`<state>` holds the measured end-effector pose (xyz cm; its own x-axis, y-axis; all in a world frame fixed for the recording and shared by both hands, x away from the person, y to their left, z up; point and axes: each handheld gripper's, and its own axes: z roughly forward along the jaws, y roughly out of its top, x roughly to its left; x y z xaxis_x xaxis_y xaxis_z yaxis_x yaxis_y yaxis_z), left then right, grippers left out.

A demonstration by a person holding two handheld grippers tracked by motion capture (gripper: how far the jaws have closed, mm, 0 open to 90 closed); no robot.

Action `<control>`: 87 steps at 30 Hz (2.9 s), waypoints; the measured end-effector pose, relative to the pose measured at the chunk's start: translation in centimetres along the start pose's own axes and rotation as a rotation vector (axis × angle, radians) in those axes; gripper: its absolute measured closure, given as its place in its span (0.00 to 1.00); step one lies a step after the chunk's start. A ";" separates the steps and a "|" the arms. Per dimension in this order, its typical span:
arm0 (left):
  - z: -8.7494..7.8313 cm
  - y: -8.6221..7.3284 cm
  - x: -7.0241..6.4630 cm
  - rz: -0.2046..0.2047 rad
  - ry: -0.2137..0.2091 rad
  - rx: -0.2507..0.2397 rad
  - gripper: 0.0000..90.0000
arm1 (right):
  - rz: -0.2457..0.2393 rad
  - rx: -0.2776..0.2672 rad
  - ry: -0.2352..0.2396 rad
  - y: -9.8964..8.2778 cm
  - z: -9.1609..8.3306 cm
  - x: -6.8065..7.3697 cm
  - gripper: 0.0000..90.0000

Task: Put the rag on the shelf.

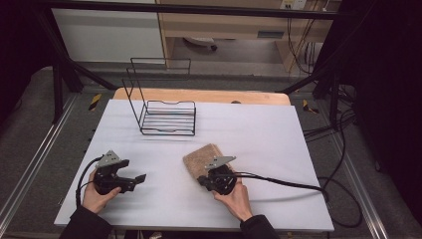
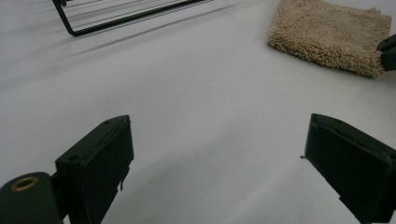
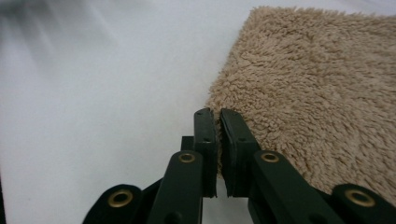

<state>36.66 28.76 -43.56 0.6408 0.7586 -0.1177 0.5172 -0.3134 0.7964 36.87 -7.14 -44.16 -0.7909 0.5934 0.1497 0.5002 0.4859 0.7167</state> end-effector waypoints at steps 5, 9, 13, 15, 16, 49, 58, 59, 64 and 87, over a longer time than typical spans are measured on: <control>0.0 0.0 -0.1 -0.001 0.000 0.000 0.09 | 0.021 -0.085 -0.008 0.8 -2.0 -1.2 0.67; 0.0 0.1 -0.2 0.000 -0.004 -0.001 0.09 | 0.038 -0.127 -0.097 0.6 -3.9 -3.2 0.61; 0.2 0.2 -0.4 0.000 -0.006 0.003 0.08 | 0.107 -0.096 -0.191 -1.1 -4.6 -6.2 0.61; 0.3 0.2 -0.4 0.003 -0.007 0.005 0.08 | 0.124 -0.065 -0.188 -1.9 -4.1 -6.9 0.60; 0.3 0.2 -0.5 0.000 -0.008 0.004 0.08 | 0.124 -0.047 -0.188 -2.2 -3.7 -7.0 0.60; 1.9 1.9 -2.3 -0.046 0.008 0.018 0.06 | 0.267 -0.039 -0.109 -3.2 -3.9 -4.9 0.86; 3.4 3.9 -4.1 -0.034 0.019 0.027 0.06 | 0.128 -0.095 -0.161 -2.6 -5.2 -5.9 0.44; 3.6 4.1 -4.3 -0.030 0.019 0.029 0.06 | 0.117 -0.098 -0.171 -2.6 -5.4 -6.1 0.38; 4.8 5.3 -5.2 -0.020 0.021 0.025 0.07 | 0.142 -0.136 -0.150 -3.3 -6.5 -7.1 0.20; 12.2 7.8 -7.1 -0.052 0.053 0.080 0.39 | 0.190 -0.155 -0.154 -4.9 -7.9 -8.3 0.07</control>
<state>43.06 13.96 -43.69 0.5817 0.8038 -0.1244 0.5940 -0.3154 0.7401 38.21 -19.55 -43.55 -0.6191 0.7609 0.1943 0.5653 0.2601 0.7828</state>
